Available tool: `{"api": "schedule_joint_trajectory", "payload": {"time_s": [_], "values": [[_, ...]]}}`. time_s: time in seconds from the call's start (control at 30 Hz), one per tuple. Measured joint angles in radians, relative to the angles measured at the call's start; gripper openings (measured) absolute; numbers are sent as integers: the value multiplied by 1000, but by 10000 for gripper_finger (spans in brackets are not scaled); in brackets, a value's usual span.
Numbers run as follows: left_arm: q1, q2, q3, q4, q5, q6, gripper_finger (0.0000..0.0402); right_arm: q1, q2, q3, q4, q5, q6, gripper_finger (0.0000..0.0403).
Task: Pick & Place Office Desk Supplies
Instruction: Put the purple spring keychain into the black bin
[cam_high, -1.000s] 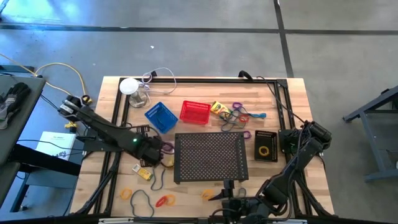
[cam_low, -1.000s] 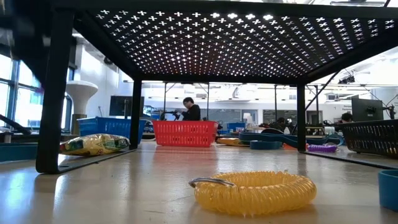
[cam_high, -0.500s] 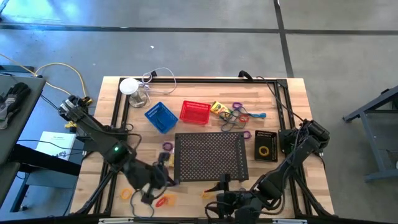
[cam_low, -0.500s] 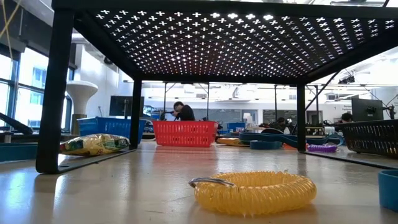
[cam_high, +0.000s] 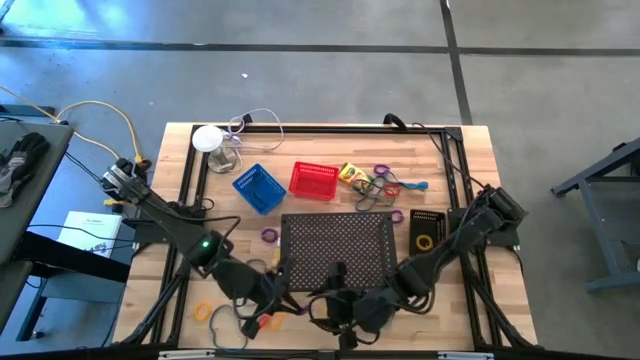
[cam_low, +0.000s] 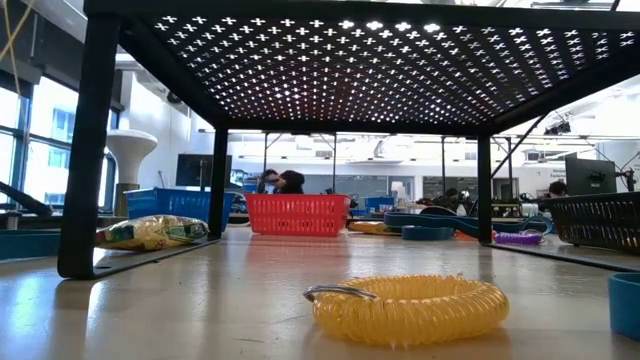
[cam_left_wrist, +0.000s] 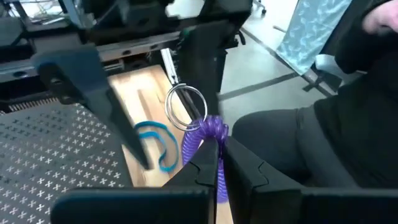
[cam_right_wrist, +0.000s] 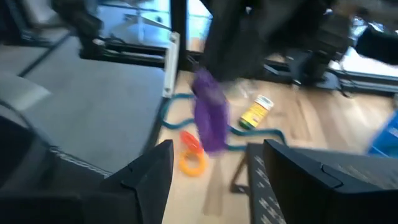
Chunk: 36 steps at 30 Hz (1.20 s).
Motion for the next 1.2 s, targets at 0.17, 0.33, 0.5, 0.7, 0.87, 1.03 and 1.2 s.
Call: {"api": "schedule_joint_trajectory", "payload": {"time_s": [0.17, 0.33, 0.5, 0.7, 0.87, 1.03, 1.2], "values": [[14, 4, 0, 9, 24, 0, 5, -31, 0, 0, 26, -69, -11, 236], [13, 4, 0, 11, 24, 22, 5, -40, 0, 0, 25, -92, -20, 205], [13, 4, 0, 11, 24, 23, 5, -40, 0, 0, 24, -92, -37, 113], [13, 4, 0, 16, -36, 26, 28, -33, 0, 0, -2, -93, -58, 16], [9, 4, 0, 16, -30, 26, 71, -25, 0, 0, -13, -91, -41, 13], [-12, 4, 0, 10, -30, 25, 112, -7, 0, 0, -131, -68, 65, 9], [-44, 3, 0, -9, -29, 13, 128, 54, -56, 1, -351, 138, 300, 8]]}}
